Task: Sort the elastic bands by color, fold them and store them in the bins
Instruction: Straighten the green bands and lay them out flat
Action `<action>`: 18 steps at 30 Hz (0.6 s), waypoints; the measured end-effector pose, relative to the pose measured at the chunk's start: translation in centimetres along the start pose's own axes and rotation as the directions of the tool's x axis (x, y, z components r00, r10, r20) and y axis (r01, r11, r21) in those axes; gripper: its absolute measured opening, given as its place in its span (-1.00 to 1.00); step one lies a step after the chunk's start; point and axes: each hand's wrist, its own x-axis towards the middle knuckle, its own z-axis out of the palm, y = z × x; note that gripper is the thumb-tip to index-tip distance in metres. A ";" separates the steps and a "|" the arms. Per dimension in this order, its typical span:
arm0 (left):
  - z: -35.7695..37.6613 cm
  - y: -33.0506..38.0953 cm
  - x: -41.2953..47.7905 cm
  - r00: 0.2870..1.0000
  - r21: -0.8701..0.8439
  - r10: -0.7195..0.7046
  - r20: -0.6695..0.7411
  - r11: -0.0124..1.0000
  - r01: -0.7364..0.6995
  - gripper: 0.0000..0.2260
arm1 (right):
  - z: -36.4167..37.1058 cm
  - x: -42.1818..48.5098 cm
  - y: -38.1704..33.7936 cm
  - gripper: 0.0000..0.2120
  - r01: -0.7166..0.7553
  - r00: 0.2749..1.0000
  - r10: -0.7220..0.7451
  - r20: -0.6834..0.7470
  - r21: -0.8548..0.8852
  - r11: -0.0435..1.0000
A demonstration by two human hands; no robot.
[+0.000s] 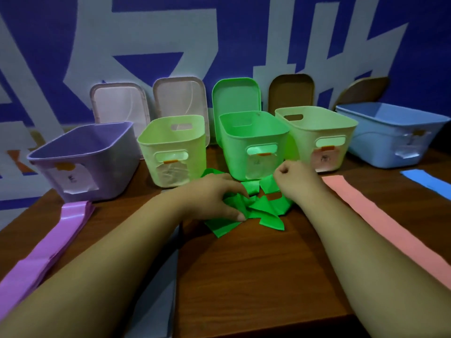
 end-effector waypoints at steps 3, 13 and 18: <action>0.1 -0.8 0.5 0.991 -0.047 -0.011 -0.131 0.999 0.005 -0.70 | -0.2 -0.1 -0.4 -0.61 -0.023 0.992 0.047 0.113 -0.212 0.977; -0.2 -2.4 0.1 0.772 -0.140 -0.244 -0.587 0.970 0.200 -0.86 | -1.1 -2.2 -1.3 -0.63 -0.013 0.984 0.042 0.170 -0.169 0.986; 0.1 -3.2 -0.3 0.696 -0.144 -0.277 -0.662 0.959 0.245 -0.80 | -0.3 -2.5 -1.0 -0.63 0.009 0.982 0.034 0.187 -0.226 0.974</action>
